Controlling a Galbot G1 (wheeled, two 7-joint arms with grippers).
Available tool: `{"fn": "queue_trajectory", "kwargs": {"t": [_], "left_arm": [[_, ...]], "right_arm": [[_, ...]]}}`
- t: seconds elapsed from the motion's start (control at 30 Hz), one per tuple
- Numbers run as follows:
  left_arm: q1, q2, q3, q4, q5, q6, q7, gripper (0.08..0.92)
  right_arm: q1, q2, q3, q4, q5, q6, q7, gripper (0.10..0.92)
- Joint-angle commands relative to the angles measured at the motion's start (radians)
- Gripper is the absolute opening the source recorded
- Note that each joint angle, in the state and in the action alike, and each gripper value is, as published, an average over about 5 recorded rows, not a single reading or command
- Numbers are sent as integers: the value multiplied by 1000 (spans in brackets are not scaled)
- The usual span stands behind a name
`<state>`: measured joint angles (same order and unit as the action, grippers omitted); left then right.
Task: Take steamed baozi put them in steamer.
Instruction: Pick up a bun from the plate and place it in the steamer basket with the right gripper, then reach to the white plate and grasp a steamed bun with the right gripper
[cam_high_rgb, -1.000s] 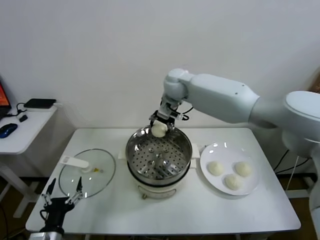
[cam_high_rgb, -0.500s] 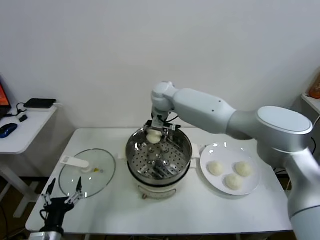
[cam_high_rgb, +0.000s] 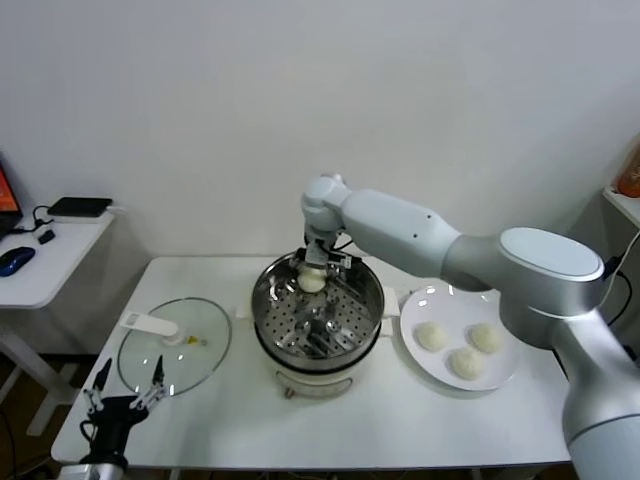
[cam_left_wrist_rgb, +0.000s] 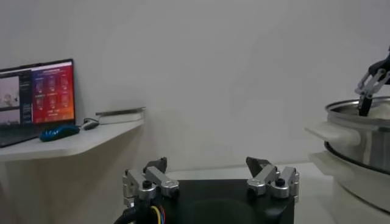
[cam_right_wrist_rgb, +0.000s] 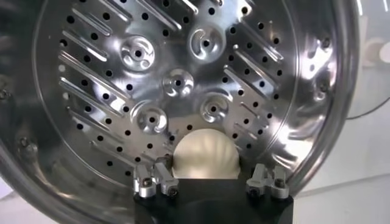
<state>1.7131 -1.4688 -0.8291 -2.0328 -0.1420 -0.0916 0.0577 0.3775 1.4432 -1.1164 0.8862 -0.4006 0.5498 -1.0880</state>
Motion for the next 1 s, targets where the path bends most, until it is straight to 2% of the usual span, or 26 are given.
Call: {"fn": "queue_trajectory", "kwargs": {"t": [0.03,0.2,0.5,0.83,1.0], "left_arm": [[0,-2,1,0,-5,1,0,823],[0,-1,0,0,-7,2,-1,823],[1,-3,-1,-5,-6,4,-2,823],[-7,-9,4,-18,-2,17,-1,823],[-10,-7,5,-23,-1,20,0,823]], "right_arm": [[-13,8,6,-14,-13,10,-2,743],[-12,6,5,-22,4,12,2,815],[26,-15,-8,25,88,7,-22,823],[313,-216,-203,279,459,-94,-88,823],[460,-359,-315,328,679,-260,-99,823]]}}
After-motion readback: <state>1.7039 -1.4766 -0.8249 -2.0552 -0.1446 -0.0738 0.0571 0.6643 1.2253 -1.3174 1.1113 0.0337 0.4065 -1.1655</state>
